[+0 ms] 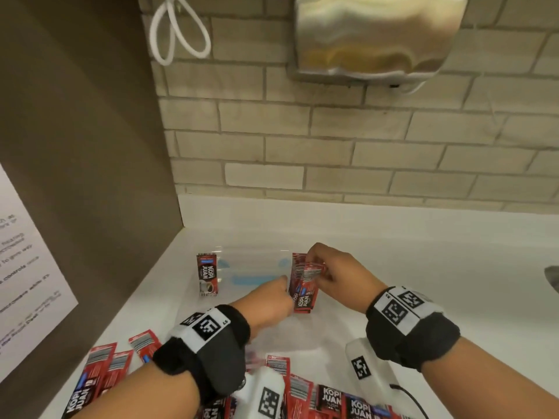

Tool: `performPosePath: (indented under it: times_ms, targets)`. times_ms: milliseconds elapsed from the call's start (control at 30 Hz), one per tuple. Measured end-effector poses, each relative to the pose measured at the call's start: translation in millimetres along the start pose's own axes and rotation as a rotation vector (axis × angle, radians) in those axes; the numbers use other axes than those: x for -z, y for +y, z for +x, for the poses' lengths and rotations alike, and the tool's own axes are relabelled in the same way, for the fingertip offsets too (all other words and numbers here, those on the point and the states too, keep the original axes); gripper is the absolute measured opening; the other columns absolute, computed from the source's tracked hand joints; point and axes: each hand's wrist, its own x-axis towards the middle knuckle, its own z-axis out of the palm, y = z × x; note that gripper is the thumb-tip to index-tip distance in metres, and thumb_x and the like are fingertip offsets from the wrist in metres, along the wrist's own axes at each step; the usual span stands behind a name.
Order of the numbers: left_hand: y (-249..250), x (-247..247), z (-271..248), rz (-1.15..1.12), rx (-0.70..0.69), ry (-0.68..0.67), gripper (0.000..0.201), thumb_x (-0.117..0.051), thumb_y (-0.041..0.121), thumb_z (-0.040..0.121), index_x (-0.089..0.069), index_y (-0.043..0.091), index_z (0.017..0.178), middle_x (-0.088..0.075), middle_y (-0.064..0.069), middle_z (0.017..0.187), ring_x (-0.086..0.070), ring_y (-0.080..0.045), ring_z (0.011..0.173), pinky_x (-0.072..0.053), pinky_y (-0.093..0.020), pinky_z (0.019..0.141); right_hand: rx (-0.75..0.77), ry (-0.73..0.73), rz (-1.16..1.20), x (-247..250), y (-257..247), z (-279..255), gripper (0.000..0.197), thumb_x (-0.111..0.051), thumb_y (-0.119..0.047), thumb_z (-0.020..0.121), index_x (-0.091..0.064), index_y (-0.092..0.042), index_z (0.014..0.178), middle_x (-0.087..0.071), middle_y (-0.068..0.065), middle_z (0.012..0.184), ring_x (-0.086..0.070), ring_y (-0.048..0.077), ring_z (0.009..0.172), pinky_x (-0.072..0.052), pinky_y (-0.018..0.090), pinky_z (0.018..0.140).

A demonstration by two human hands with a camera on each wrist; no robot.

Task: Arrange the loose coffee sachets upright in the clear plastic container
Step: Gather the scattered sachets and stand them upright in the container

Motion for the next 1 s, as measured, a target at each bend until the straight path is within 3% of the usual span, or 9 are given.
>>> performPosePath:
  times_ms: [67,267,367,467,533,633,733,833,1000]
  targets:
    - [2,-7,4,0.013,0.018,-0.027,0.046,-0.043,-0.008,0.079,-0.050,0.010,0.121,-0.056,-0.009,0.097,-0.049,-0.016,0.086,-0.038,-0.028,0.072,0.018,0.019,-0.021,-4,3,2,0.021,-0.055,-0.002,0.083,-0.054,-0.012,0.102,-0.048,-0.004,0.090,-0.044,0.002,0.066,-0.033,0.006,0.060]
    - [1,-16,19,0.005,0.070,-0.044,0.053,-0.048,-0.002,0.066,-0.055,0.003,0.119,-0.057,-0.020,0.104,-0.051,-0.027,0.094,-0.040,-0.030,0.074,-0.039,0.092,0.070,-14,9,3,0.034,-0.058,-0.003,0.081,-0.051,-0.015,0.113,-0.045,-0.002,0.097,-0.045,-0.002,0.064,-0.036,0.006,0.061]
    - [0,-16,20,-0.021,0.080,-0.051,0.062,-0.048,0.002,0.055,-0.056,0.002,0.117,-0.057,-0.020,0.102,-0.050,-0.026,0.090,-0.037,-0.029,0.071,-0.127,0.116,0.218,-20,13,0,0.044,-0.062,-0.003,0.079,-0.040,-0.024,0.111,-0.048,0.000,0.097,-0.052,0.009,0.063,-0.039,0.009,0.057]
    - [1,-14,22,-0.089,0.095,-0.037,0.031,-0.045,-0.010,0.074,-0.057,0.005,0.099,-0.047,-0.009,0.084,-0.043,-0.018,0.077,-0.035,-0.026,0.065,-0.219,0.114,0.361,-25,17,-1,0.054,-0.067,-0.003,0.077,-0.033,-0.025,0.114,-0.049,0.001,0.096,-0.053,0.012,0.061,-0.042,0.012,0.054]
    - [-1,-14,26,-0.101,0.112,-0.031,0.032,-0.040,-0.014,0.080,-0.057,0.009,0.091,-0.044,-0.007,0.079,-0.041,-0.015,0.073,-0.034,-0.025,0.064,-0.269,0.111,0.408,-29,19,-1,0.060,-0.070,-0.004,0.076,-0.035,-0.020,0.122,-0.049,-0.003,0.095,-0.053,0.009,0.061,-0.043,0.012,0.055]
    - [-5,-14,29,-0.079,0.105,-0.052,0.041,-0.041,-0.015,0.079,-0.061,0.003,0.110,-0.053,-0.012,0.096,-0.048,-0.022,0.090,-0.038,-0.029,0.075,-0.340,0.090,0.431,-34,22,-2,0.075,-0.075,-0.011,0.074,-0.033,-0.017,0.135,-0.051,-0.001,0.104,-0.053,0.006,0.068,-0.042,0.014,0.061]
    - [-7,-11,30,-0.098,0.118,-0.039,0.036,-0.040,-0.016,0.080,-0.057,0.011,0.098,-0.054,-0.008,0.094,-0.049,-0.022,0.094,-0.040,-0.028,0.077,-0.395,0.044,0.425,-38,23,-2,0.082,-0.080,-0.022,0.069,-0.035,-0.016,0.138,-0.049,0.006,0.120,-0.056,0.012,0.085,-0.046,0.018,0.072]
    - [-8,-10,30,-0.105,0.115,-0.036,0.036,-0.042,-0.015,0.081,-0.054,0.010,0.104,-0.057,-0.006,0.097,-0.052,-0.021,0.099,-0.043,-0.027,0.079,-0.408,-0.050,0.383,-40,22,0,0.069,-0.079,-0.029,0.065,-0.049,-0.020,0.127,-0.047,0.008,0.119,-0.056,0.019,0.097,-0.048,0.033,0.091]
    - [-6,-11,31,-0.071,0.075,-0.074,0.063,-0.043,-0.014,0.080,-0.043,0.015,0.136,-0.055,-0.012,0.128,-0.051,-0.027,0.120,-0.044,-0.041,0.103,-0.380,-0.149,0.332,-36,13,1,0.051,-0.066,-0.016,0.082,-0.045,-0.021,0.128,-0.037,0.000,0.105,-0.048,0.022,0.100,-0.042,0.029,0.095]
